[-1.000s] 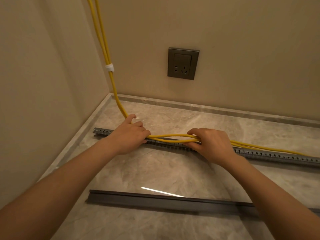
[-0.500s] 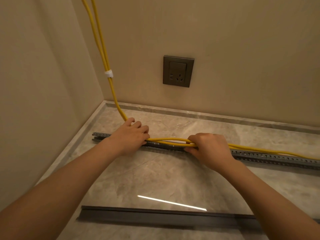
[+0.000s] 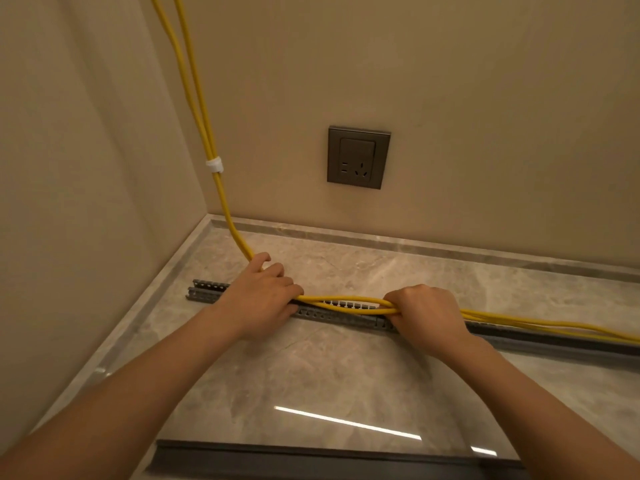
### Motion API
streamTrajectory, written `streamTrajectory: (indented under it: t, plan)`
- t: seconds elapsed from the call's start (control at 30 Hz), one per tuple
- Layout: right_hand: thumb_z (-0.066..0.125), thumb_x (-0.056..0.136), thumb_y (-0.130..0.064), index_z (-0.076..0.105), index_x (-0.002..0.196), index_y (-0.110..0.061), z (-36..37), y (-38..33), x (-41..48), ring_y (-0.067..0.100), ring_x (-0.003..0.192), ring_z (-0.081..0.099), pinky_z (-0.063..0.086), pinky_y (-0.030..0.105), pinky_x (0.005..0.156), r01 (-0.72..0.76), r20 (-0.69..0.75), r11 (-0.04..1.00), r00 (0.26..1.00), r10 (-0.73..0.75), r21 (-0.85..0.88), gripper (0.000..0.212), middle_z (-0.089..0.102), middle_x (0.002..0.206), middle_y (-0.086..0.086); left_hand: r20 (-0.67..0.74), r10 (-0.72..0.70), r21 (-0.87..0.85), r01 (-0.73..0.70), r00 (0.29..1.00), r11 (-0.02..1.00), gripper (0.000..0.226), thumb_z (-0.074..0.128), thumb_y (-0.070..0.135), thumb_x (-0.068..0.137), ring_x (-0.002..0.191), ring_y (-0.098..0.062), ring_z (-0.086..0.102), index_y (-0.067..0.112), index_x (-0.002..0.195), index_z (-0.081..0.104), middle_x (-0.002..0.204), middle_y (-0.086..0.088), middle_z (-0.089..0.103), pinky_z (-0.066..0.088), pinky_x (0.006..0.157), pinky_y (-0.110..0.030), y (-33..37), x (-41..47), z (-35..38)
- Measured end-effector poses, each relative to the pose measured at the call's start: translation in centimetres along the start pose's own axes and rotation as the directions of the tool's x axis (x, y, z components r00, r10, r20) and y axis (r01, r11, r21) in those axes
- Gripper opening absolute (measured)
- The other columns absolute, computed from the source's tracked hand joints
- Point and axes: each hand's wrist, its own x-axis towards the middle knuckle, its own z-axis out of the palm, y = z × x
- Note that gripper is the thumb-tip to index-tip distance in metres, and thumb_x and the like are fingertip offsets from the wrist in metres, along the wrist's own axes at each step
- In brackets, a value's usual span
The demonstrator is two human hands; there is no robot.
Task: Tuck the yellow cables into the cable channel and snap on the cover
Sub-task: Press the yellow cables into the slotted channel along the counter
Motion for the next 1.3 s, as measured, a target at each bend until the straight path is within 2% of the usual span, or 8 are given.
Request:
streamTrajectory:
  t: [0.17, 0.4, 0.57, 0.67, 0.83, 0.97, 1.03, 1.3]
  plan:
    - [0.047, 0.087, -0.032, 0.059, 0.076, -0.026, -1.7, 0.1, -0.1, 0.018, 0.062, 0.053, 0.029, 0.025, 0.051, -0.021, 0.064, 0.997, 0.998, 0.026, -0.079, 0.017, 0.055, 0.067, -0.004, -0.003, 0.006, -0.026, -0.006, 1.000, 1.000, 0.034, 0.036, 0.046, 0.093, 0.108, -0.014, 0.048, 0.032, 0.119, 0.054, 0.108, 0.011, 0.066, 0.015, 0.105, -0.039, 1.0, -0.2, -0.4]
    - [0.053, 0.084, -0.035, 0.065, 0.091, -0.031, -5.1, -0.2, -1.3, 0.018, 0.070, 0.061, 0.030, 0.024, 0.049, -0.105, -0.163, 0.990, 0.983, 0.089, -0.093, 0.014, 0.066, 0.076, -0.006, -0.041, -0.023, -0.052, 0.021, 0.999, 0.998, 0.046, 0.020, 0.055, 0.095, 0.108, -0.014, 0.048, 0.030, 0.121, 0.049, 0.113, 0.011, 0.061, 0.019, 0.105, -0.040, 1.9, -0.4, -1.2]
    - [0.056, 0.082, -0.028, 0.064, 0.095, -0.032, -8.2, -1.0, -2.4, 0.021, 0.074, 0.064, 0.032, 0.026, 0.053, -0.183, -0.364, 0.981, 0.920, 0.147, -0.065, 0.016, 0.068, 0.079, -0.005, -0.124, -0.067, -0.114, 0.052, 0.990, 0.992, 0.029, 0.025, 0.044, 0.098, 0.103, -0.016, 0.051, 0.028, 0.111, 0.046, 0.106, 0.009, 0.061, 0.022, 0.103, -0.041, 2.5, 0.0, -2.1]
    - [0.057, 0.083, -0.028, 0.063, 0.099, -0.034, -9.0, -1.6, -2.9, 0.022, 0.076, 0.063, 0.031, 0.027, 0.055, -0.156, -0.401, 0.987, 0.907, 0.127, -0.040, 0.018, 0.068, 0.081, -0.005, -0.166, -0.092, -0.160, 0.066, 0.982, 0.985, 0.021, 0.028, 0.038, 0.099, 0.098, -0.016, 0.052, 0.029, 0.104, 0.047, 0.100, 0.010, 0.061, 0.023, 0.101, -0.040, 2.5, 0.2, -2.1]
    - [0.053, 0.083, -0.037, 0.063, 0.095, -0.030, -6.9, -2.6, -2.7, 0.020, 0.077, 0.063, 0.037, 0.028, 0.057, -0.087, -0.301, 0.996, 0.951, 0.076, -0.022, 0.017, 0.068, 0.081, -0.005, -0.181, -0.088, -0.103, 0.070, 0.980, 0.992, 0.021, 0.033, 0.036, 0.099, 0.094, -0.018, 0.055, 0.027, 0.103, 0.051, 0.093, 0.007, 0.064, 0.029, 0.102, -0.042, 1.5, -0.9, -1.5]
    - [0.052, 0.081, -0.057, 0.059, 0.103, -0.028, -3.7, -3.3, -2.3, 0.023, 0.087, 0.062, 0.033, 0.031, 0.061, -0.010, -0.132, 0.999, 0.991, 0.015, 0.034, 0.037, 0.068, 0.093, -0.002, -0.227, -0.054, 0.001, 0.056, 0.972, 0.998, 0.012, 0.073, 0.034, 0.076, 0.067, -0.015, 0.062, 0.026, 0.077, 0.063, 0.067, 0.010, 0.066, 0.048, 0.087, -0.039, 0.8, -2.1, -0.9]
    - [0.052, 0.081, -0.059, 0.057, 0.105, -0.029, -2.5, -3.6, -1.9, 0.022, 0.087, 0.062, 0.033, 0.029, 0.061, 0.006, -0.062, 1.000, 0.998, -0.004, 0.028, 0.039, 0.067, 0.095, -0.001, -0.220, -0.049, 0.011, 0.053, 0.974, 0.999, 0.015, 0.078, 0.034, 0.071, 0.063, -0.014, 0.062, 0.028, 0.073, 0.065, 0.065, 0.011, 0.067, 0.050, 0.083, -0.038, 0.5, -2.7, -0.6]
    - [0.047, 0.092, -0.030, 0.056, 0.100, -0.023, -0.8, -3.6, -0.8, 0.023, 0.077, 0.060, 0.028, 0.028, 0.055, 0.002, 0.016, 0.998, 1.000, -0.001, -0.067, 0.014, 0.066, 0.089, 0.001, -0.284, -0.066, 0.032, 0.078, 0.957, 0.996, 0.021, 0.079, 0.030, 0.070, 0.065, -0.014, 0.064, 0.029, 0.088, 0.067, 0.077, 0.012, 0.071, 0.049, 0.082, -0.040, 0.4, -3.2, -0.1]
